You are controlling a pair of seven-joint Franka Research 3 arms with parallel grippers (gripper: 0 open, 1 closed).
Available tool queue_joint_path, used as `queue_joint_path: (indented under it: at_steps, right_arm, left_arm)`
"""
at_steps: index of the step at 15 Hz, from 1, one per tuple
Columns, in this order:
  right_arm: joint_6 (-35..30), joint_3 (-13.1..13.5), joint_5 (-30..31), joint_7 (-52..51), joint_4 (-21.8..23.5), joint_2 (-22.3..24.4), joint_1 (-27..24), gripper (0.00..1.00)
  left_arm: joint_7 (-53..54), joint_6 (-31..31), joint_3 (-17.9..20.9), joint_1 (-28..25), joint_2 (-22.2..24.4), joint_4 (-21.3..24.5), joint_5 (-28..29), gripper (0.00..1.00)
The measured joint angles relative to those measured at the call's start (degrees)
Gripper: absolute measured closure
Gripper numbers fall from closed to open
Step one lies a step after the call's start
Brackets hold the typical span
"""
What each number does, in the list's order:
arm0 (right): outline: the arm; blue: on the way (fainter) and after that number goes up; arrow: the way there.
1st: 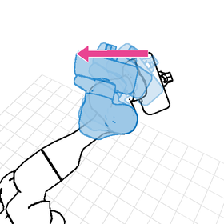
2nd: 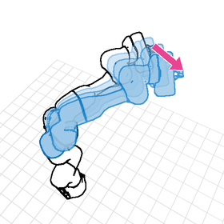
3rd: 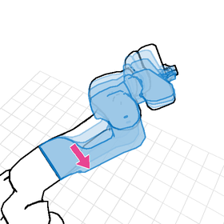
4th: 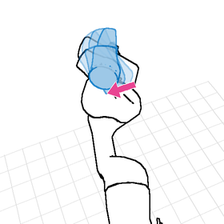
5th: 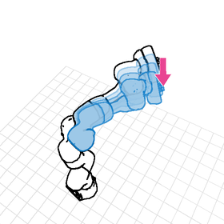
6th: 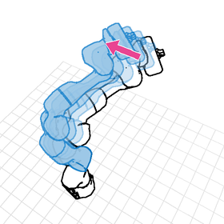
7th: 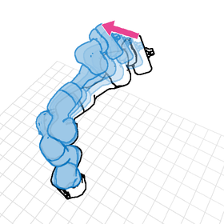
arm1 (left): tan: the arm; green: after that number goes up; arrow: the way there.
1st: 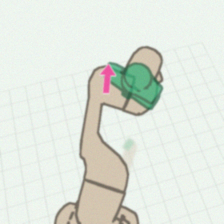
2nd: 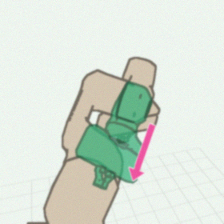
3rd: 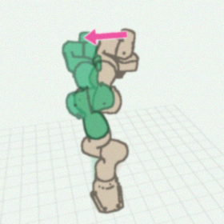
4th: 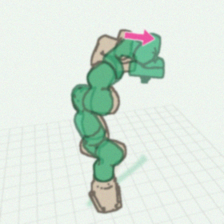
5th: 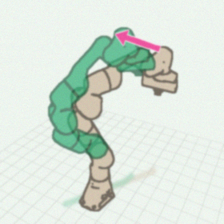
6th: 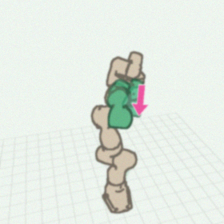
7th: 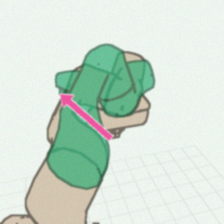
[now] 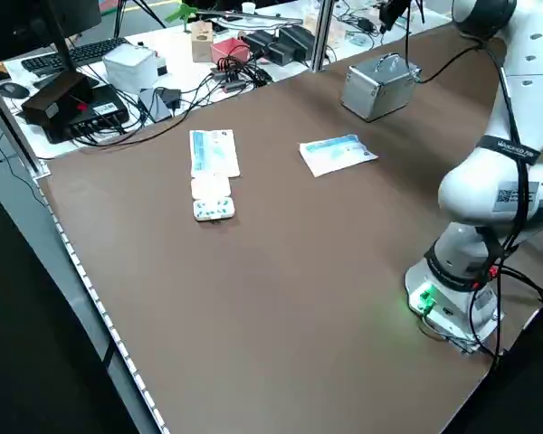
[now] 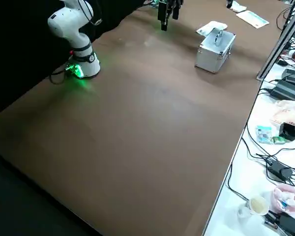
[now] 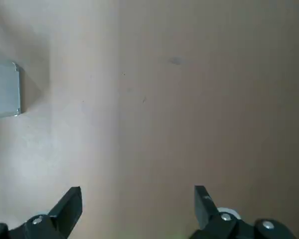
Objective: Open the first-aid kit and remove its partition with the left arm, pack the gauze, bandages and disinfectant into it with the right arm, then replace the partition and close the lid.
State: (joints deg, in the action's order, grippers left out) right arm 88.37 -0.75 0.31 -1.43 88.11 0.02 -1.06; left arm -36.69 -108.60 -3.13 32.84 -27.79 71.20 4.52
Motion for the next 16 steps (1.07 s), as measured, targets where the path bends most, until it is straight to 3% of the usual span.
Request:
queue_joint_path:
  at_steps: [7,12,16]
  right_arm:
    - [0.1,0.0,0.0,0.0,0.1,0.0,0.0,0.01]
    - [0.2,0.0,0.0,0.0,0.1,0.0,0.0,0.01]
    - [0.2,0.0,0.0,0.0,0.1,0.0,0.0,0.01]
  left_arm:
    - [22.5,15.9,0.0,-11.1,9.5,0.3,-0.3,0.02]
    - [33.2,19.5,0.0,-20.7,13.0,2.4,-2.2,0.00]
    - [33.7,25.3,0.0,-23.5,13.9,3.0,-2.5,0.00]
